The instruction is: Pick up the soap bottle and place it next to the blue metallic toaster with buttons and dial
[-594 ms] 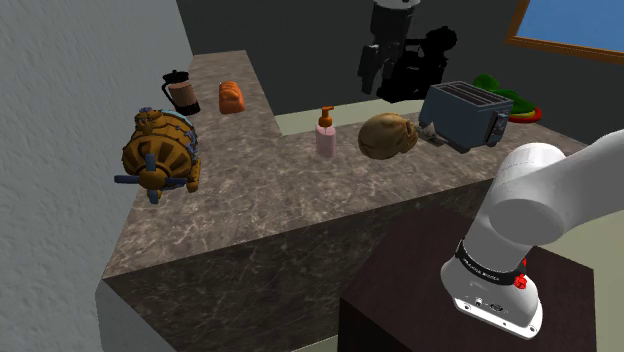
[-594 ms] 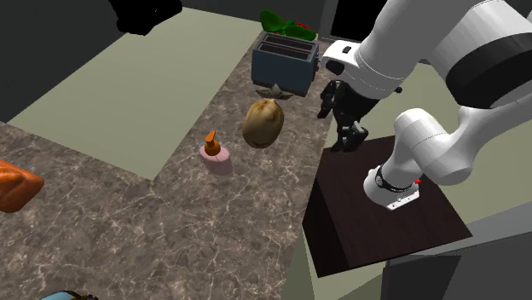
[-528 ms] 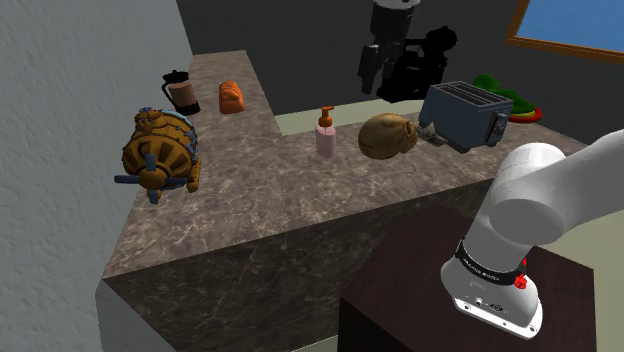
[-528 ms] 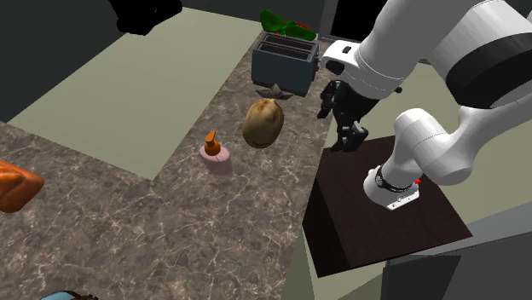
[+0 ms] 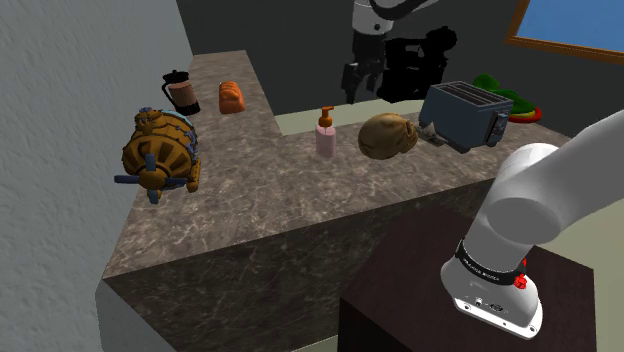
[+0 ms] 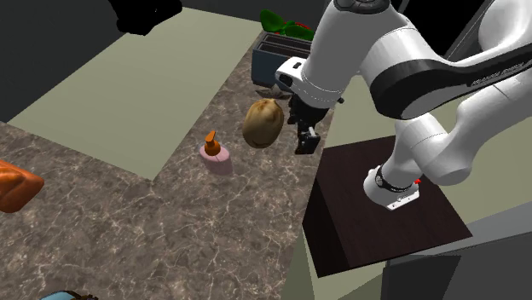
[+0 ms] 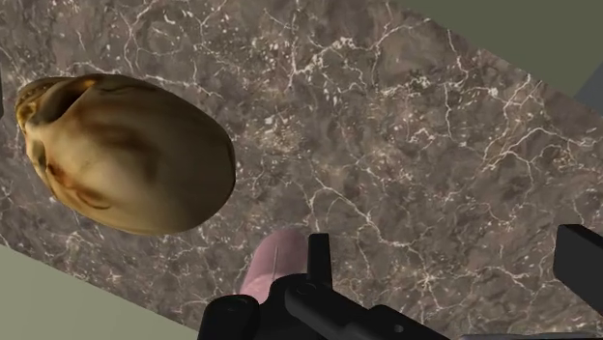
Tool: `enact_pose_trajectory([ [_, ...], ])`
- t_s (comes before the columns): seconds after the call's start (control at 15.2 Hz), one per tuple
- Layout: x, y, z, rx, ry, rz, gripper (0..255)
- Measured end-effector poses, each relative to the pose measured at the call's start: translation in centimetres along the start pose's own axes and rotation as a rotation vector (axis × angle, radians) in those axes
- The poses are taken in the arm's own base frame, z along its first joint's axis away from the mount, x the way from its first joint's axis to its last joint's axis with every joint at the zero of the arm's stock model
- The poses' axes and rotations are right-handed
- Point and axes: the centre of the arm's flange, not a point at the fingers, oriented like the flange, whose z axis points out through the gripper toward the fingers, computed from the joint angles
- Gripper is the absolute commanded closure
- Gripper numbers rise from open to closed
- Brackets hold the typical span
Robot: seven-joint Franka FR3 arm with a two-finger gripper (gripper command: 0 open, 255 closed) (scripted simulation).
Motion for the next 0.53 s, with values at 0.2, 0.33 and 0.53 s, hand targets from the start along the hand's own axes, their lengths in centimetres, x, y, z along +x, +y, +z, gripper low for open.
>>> enact_pose_trajectory([
  [0.2,2.4,1.1,3.1,0.009,-0.011,0.028,0],
  [0.33,4.3,2.0,4.9,0.015,-0.017,0.046,0],
  [0.53,6.6,3.4,7.9,0.023,-0.028,0.073,0],
])
